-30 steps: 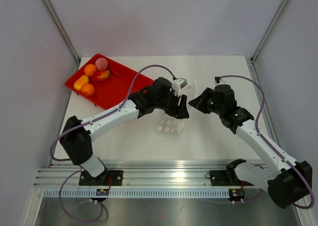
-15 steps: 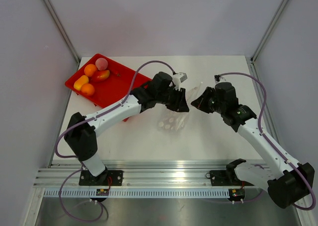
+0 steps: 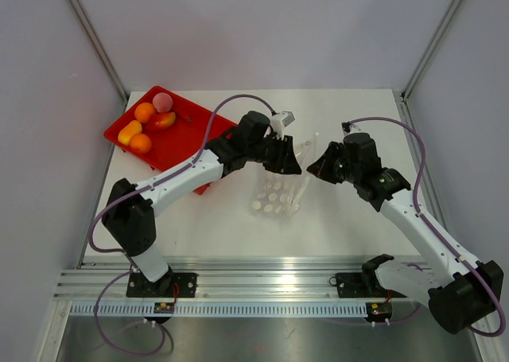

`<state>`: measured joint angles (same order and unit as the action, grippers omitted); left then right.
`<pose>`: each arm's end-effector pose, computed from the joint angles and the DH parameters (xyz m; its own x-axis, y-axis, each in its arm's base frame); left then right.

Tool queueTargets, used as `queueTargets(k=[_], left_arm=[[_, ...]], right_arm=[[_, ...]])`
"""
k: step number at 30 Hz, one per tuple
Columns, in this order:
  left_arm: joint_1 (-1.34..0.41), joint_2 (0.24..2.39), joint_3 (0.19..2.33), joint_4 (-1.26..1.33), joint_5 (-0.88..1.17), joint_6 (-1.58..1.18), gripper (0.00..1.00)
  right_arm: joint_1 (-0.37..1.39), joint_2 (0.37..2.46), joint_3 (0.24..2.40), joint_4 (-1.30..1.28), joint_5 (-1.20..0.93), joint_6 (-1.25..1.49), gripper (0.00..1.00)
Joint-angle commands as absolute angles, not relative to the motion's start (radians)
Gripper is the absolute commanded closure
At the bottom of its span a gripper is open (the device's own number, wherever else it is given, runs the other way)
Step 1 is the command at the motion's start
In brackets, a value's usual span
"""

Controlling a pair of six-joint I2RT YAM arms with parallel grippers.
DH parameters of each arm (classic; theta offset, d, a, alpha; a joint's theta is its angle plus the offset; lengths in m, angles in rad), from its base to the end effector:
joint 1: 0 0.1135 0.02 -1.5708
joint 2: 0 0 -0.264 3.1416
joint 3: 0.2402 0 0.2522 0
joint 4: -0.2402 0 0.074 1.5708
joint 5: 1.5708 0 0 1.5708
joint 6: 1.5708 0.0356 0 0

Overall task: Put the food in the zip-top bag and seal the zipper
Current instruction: Open the zipper of the food storage bag at the center of the board.

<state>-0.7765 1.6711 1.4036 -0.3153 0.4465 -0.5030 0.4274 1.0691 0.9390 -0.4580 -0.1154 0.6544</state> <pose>0.2654 -0.2823 0.3109 -0.7727 0.1495 -0.6170 0.5899 0.5283 -0.6107 0.2119 0.1010 0.3120 -0.7043 0.3436 -0.6212 -0.0885 0.8257 0.5571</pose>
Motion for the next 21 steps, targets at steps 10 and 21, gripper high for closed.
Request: queueTargets(k=[10,21], left_arm=[[-0.769,1.718,1.482,-0.316,0.488,-0.502,1.00],[-0.632,1.674,1.416,0.073,0.870,-0.764,1.00]], right_arm=[[0.431,1.060,0.977,-0.507,-0.019,0.608,1.00],[0.428,1.138,1.327,-0.742,0.317,0.305,1.00]])
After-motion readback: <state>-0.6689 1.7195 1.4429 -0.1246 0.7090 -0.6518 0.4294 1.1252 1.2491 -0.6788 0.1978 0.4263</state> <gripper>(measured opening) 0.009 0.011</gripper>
